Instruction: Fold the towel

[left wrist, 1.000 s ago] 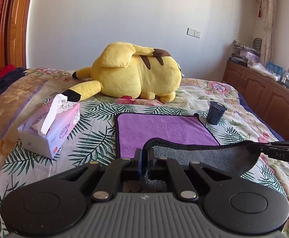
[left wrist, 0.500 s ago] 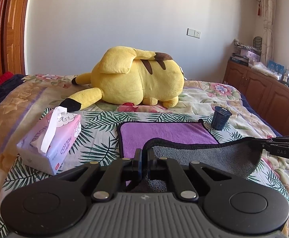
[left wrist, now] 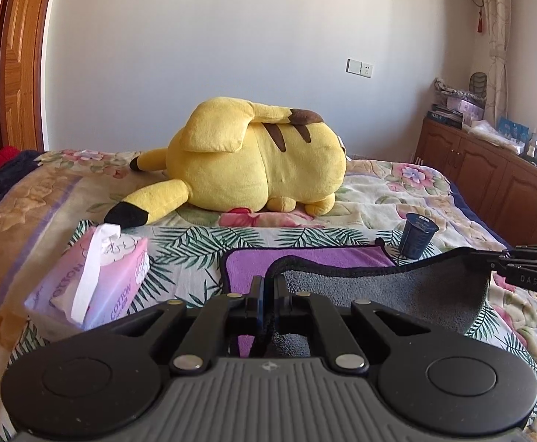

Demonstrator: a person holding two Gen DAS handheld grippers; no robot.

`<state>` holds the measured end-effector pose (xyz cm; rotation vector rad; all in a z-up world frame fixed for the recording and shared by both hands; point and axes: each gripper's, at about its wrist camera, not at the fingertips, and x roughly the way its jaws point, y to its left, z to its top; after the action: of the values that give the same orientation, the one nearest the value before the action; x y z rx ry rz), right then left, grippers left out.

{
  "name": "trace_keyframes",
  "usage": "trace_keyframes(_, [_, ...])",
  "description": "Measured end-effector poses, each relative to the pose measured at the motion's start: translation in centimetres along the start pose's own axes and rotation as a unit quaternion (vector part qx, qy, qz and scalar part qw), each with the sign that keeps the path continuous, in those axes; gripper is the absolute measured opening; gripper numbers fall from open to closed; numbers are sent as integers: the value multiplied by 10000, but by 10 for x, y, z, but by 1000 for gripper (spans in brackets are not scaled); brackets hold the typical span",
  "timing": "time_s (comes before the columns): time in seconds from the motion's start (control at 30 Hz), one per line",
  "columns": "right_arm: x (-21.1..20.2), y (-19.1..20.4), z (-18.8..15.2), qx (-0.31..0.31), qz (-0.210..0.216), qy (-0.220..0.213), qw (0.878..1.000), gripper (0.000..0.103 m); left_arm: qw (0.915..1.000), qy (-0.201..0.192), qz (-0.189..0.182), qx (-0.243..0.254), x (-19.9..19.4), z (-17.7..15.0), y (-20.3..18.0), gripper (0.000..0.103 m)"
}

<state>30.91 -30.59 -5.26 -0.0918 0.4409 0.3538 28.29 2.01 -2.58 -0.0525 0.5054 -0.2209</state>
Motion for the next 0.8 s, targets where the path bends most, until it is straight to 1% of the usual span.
trace_keyframes(0.23, [4,-4,18,-235,-112,-194,9995,5,9999,-122,34,99,4,18,0,0])
trace_keyframes(0.4, [13,-3,29,-458,-200,-298,9983,5,9994,-213,54,285,13,33,-6,0])
trace_keyframes(0.5, [21,-4,35,-512,-254,-323,9978,5,9989,-268,120,365,21,42,-8,0])
trace_keyframes(0.63, [30,-7,41,-552,-307,-388,9972,5,9987,-279,118,399,34,52,-9,0])
trace_keyframes(0.73, [39,-9,42,-621,-382,-395,9966,5,9979,-352,126,523,43,56,-10,0])
trace_keyframes(0.8, [45,-11,42,-636,-421,-403,9963,5,9978,-365,170,520,50,57,-9,0])
